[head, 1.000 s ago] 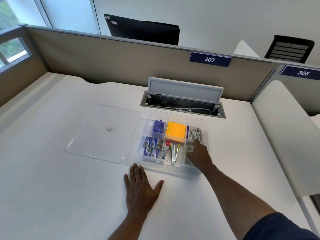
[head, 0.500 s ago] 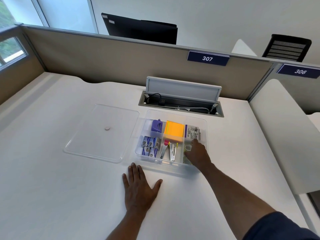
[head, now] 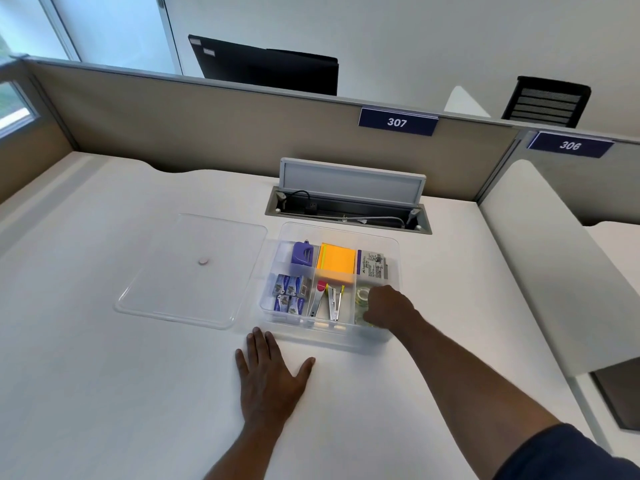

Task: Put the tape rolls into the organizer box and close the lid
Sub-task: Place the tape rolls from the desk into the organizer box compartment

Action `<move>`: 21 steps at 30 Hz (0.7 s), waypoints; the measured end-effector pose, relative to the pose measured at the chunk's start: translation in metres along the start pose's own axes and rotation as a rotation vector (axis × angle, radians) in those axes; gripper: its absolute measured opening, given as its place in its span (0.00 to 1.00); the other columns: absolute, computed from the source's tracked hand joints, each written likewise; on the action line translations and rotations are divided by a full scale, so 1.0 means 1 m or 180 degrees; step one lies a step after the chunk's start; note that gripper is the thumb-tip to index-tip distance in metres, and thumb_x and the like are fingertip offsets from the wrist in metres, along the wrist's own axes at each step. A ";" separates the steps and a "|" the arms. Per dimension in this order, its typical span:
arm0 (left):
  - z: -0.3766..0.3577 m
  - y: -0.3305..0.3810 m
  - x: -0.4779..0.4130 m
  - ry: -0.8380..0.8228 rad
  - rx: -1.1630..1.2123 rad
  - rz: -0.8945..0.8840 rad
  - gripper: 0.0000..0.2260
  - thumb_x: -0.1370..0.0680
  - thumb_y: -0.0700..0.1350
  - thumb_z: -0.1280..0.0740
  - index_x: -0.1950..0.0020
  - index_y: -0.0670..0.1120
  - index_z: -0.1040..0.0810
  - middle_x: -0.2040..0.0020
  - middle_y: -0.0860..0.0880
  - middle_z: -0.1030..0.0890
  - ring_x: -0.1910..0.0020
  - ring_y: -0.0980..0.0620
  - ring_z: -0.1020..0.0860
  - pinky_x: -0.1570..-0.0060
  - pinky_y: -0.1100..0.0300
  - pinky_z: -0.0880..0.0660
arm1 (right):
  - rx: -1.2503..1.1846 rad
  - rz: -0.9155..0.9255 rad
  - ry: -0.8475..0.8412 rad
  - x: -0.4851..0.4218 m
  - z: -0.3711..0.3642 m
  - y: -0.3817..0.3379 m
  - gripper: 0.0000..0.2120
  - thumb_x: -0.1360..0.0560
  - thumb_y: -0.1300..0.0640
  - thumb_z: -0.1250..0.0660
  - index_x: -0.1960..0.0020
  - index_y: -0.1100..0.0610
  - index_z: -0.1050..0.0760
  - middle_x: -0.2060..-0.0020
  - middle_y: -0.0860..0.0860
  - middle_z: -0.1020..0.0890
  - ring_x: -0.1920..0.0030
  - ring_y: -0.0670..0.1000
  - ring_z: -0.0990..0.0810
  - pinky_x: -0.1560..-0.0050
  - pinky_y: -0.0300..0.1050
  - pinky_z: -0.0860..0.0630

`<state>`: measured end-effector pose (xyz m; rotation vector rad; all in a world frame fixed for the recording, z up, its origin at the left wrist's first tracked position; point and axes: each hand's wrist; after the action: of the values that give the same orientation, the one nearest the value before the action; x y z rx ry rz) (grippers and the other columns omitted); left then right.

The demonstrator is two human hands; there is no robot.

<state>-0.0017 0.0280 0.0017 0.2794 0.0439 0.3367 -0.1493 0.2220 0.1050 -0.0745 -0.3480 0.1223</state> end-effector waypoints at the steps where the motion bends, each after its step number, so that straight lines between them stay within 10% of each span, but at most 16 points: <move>1: 0.001 0.000 0.000 0.0001 0.0002 -0.0001 0.46 0.29 0.74 0.51 0.26 0.38 0.41 0.24 0.38 0.42 0.24 0.42 0.45 0.27 0.41 0.48 | 0.0056 0.0049 -0.0011 0.001 -0.002 -0.001 0.15 0.30 0.56 0.33 0.45 0.60 0.24 0.46 0.57 0.19 0.47 0.59 0.19 0.49 0.49 0.22; 21: 0.000 0.001 0.000 0.0008 0.0001 0.0002 0.46 0.29 0.73 0.48 0.27 0.37 0.39 0.25 0.38 0.39 0.25 0.41 0.43 0.28 0.41 0.47 | 0.0254 0.0178 -0.0368 -0.008 0.004 -0.003 0.15 0.30 0.60 0.34 0.45 0.63 0.25 0.46 0.59 0.19 0.46 0.60 0.19 0.50 0.47 0.23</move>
<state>-0.0022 0.0284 0.0020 0.2793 0.0464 0.3378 -0.1576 0.2178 0.1069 0.0018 -0.4561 0.1962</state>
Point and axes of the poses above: each hand's wrist, its own x-axis away from the middle knuckle, its own z-axis out of the back of the hand, y = z × x
